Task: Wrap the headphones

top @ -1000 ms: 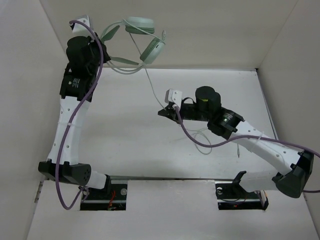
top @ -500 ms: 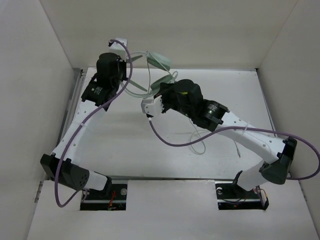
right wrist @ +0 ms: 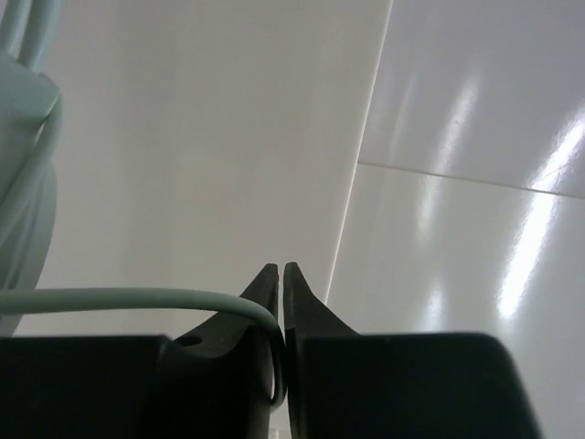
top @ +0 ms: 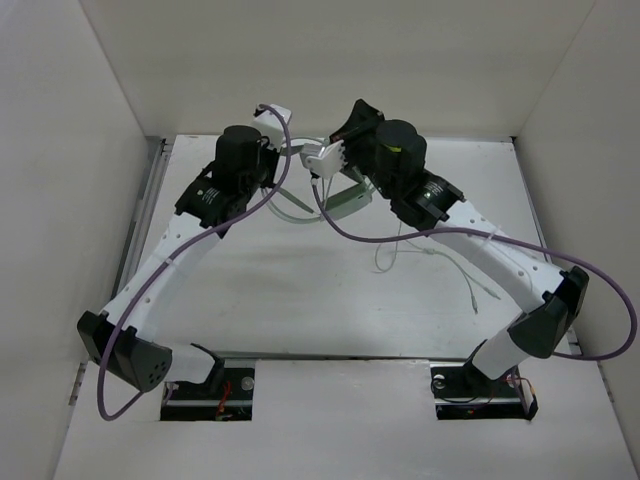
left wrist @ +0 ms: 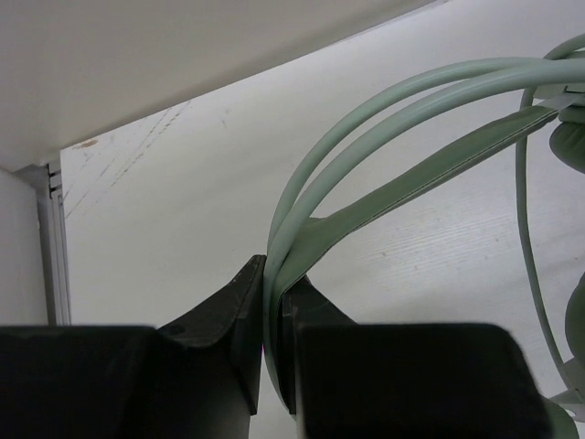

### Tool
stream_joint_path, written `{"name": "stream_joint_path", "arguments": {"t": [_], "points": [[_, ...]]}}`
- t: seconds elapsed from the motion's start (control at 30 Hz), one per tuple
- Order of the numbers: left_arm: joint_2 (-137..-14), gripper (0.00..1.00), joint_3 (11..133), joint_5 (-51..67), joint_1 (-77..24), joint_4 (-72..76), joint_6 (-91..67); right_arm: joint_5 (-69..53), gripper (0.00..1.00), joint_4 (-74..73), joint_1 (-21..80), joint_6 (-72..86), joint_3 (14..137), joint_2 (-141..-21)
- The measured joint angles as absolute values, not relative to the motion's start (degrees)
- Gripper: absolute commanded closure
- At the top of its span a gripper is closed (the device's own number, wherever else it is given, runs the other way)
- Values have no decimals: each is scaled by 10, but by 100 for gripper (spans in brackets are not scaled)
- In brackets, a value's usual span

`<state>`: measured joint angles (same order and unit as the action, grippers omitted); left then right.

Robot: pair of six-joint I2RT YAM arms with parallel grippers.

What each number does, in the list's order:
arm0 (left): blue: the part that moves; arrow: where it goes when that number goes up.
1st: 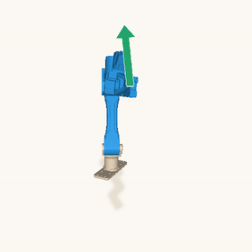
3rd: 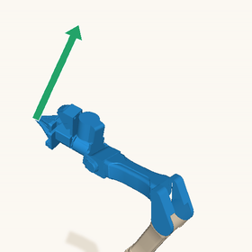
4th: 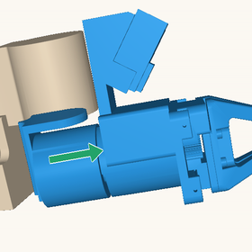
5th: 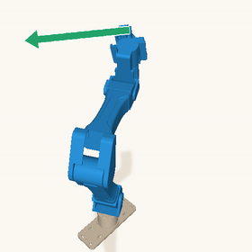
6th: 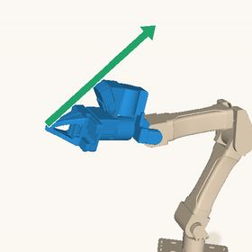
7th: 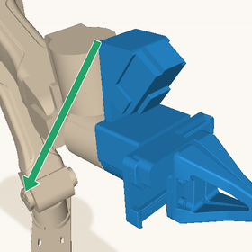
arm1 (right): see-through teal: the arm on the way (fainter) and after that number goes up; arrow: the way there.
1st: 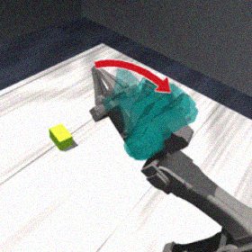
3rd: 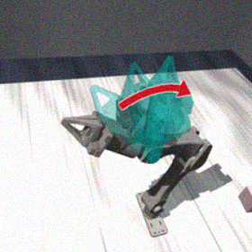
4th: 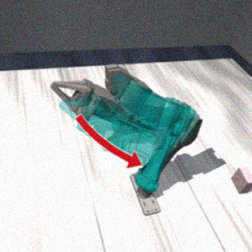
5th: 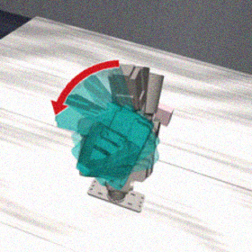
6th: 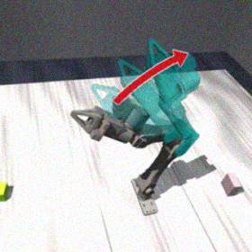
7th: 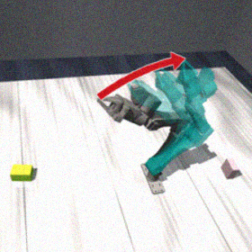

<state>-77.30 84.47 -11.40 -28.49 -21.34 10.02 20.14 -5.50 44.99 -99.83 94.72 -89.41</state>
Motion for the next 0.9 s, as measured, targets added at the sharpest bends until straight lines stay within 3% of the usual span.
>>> {"name": "stream_joint_path", "arguments": {"t": [0.43,0.9], "points": [[-750,100,839,-57,-308,-253,111,146,80,-91,419,-879,1001,-906],[-726,100,908,78,-321,-293,86,-61,82,-206,304,-471,1029,-913]]}}
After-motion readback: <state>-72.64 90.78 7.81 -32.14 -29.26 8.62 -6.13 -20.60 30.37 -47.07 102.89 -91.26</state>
